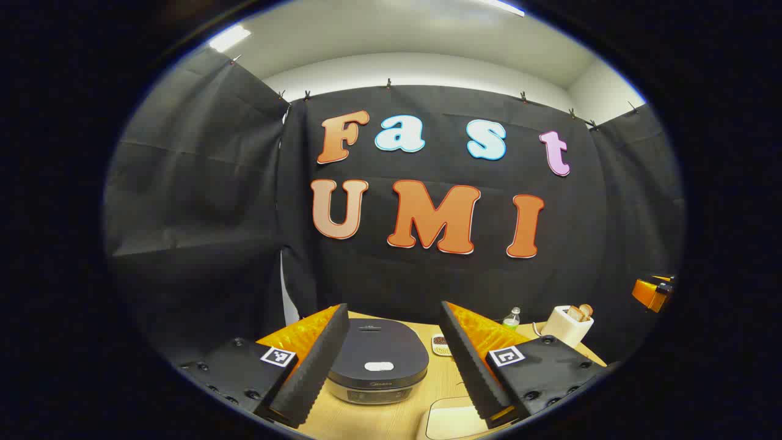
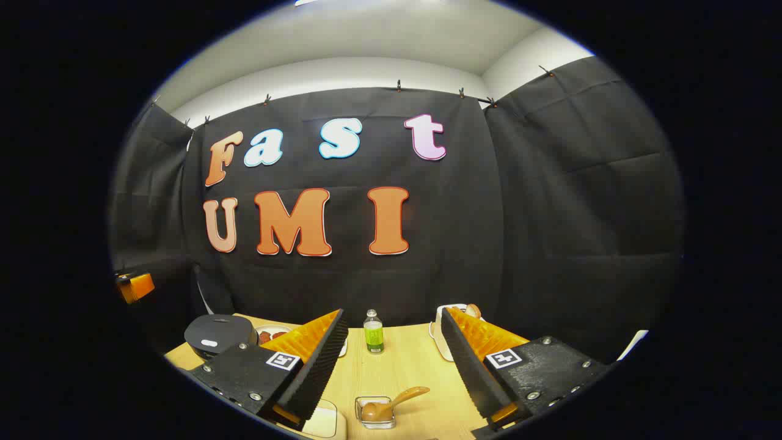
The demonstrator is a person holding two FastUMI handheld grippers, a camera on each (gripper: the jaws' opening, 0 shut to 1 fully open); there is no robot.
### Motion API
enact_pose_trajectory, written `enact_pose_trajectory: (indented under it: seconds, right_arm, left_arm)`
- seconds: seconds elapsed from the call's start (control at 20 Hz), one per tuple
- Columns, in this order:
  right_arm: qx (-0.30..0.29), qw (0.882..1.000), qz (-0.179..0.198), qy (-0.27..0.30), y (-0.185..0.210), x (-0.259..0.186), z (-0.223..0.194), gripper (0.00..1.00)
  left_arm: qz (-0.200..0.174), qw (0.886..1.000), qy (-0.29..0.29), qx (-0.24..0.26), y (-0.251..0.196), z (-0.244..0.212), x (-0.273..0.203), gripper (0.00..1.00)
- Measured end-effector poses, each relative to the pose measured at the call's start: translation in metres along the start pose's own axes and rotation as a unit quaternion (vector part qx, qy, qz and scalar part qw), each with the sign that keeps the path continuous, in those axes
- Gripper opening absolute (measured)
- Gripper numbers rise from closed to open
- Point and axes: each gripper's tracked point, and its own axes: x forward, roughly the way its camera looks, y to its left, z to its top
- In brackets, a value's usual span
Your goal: Close the left gripper, press the button to open the rice cooker; take a wooden spoon from the chopstick holder with the right hand, scoop a spoonful of rice and pour it into the rice cooker, then put the wooden spoon back into the chopstick holder.
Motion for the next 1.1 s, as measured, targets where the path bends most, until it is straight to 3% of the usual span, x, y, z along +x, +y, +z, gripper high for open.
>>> enact_pose_trajectory:
  seconds: [0.4, 0.75, 1.1]
  right_arm:
    - [0.004, 1.0, -0.003, 0.0, -0.028, -0.004, 0.007, 0.95]
    - [0.004, 1.0, -0.003, -0.006, -0.025, -0.001, 0.011, 0.95]
    - [-0.017, 0.999, -0.031, -0.02, -0.009, -0.005, 0.018, 0.95]
  left_arm:
    - [0.015, 1.0, -0.015, 0.01, -0.008, 0.017, -0.018, 1.0]
    - [0.006, 1.0, -0.009, 0.01, -0.003, 0.023, -0.015, 0.99]
    - [-0.009, 0.999, -0.015, 0.03, 0.022, 0.038, 0.012, 0.96]
